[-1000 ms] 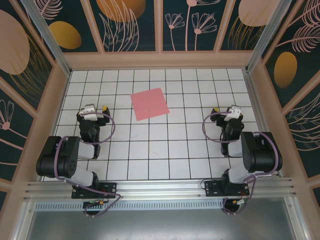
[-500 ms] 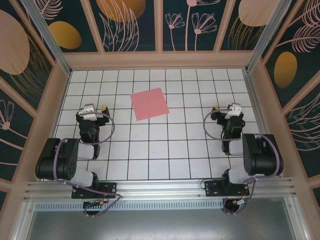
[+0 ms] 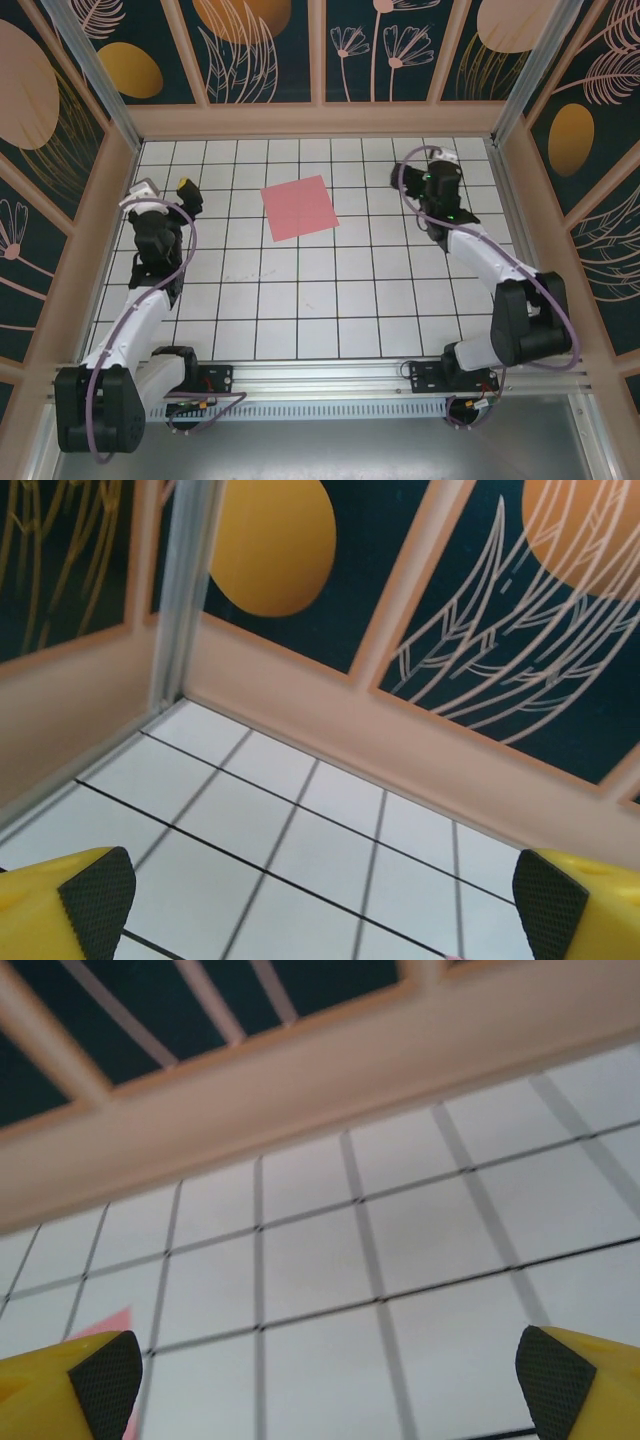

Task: Fold a paper plane with a square sheet of paper (pick it up from the middle)
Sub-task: Move the square sheet of paper to the center of the table.

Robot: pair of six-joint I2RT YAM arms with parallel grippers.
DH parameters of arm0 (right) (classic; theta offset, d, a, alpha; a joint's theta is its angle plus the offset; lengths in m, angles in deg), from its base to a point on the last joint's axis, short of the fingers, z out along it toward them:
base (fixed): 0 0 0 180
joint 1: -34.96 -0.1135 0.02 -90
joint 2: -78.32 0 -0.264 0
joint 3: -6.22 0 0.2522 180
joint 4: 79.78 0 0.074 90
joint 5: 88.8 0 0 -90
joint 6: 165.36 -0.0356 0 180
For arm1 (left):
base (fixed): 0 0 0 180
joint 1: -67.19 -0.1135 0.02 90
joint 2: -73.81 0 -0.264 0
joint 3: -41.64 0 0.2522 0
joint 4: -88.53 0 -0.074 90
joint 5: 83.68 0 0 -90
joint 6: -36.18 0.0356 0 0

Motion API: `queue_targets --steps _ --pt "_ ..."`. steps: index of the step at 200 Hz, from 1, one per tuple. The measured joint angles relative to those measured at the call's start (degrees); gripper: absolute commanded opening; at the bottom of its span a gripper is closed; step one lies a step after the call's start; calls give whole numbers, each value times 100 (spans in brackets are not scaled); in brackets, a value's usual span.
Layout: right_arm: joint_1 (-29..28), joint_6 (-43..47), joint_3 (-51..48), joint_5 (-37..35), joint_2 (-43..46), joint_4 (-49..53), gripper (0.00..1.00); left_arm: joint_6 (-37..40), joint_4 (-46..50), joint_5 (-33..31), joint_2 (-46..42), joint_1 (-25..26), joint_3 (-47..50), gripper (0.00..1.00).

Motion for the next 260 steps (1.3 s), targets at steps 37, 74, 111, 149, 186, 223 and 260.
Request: queue_targets --steps 37,74,111,149,186,223,260 --pt "-970 -345 1056 179 -1419 931 97 -476 1128 437 -24 0 -321 99" --pt "-1676 -439 2524 7 -2916 1757 96 -555 1681 826 122 0 -378 99" --pt "-2020 -472 3912 -254 -4081 2625 96 -553 1762 981 149 0 -380 99" --pt "-2162 -461 4798 -538 -4789 3399 96 -553 1825 1034 267 0 -398 99" --pt "-2260 -422 5180 -844 -5040 3932 96 -553 1867 1075 273 0 -398 99" --pt "-2341 -356 5154 -1088 -5038 4037 96 -555 1893 1075 275 0 -398 99" --pt "-2428 -280 3679 -1174 -4172 3550 96 -555 1967 1075 289 0 -398 99"
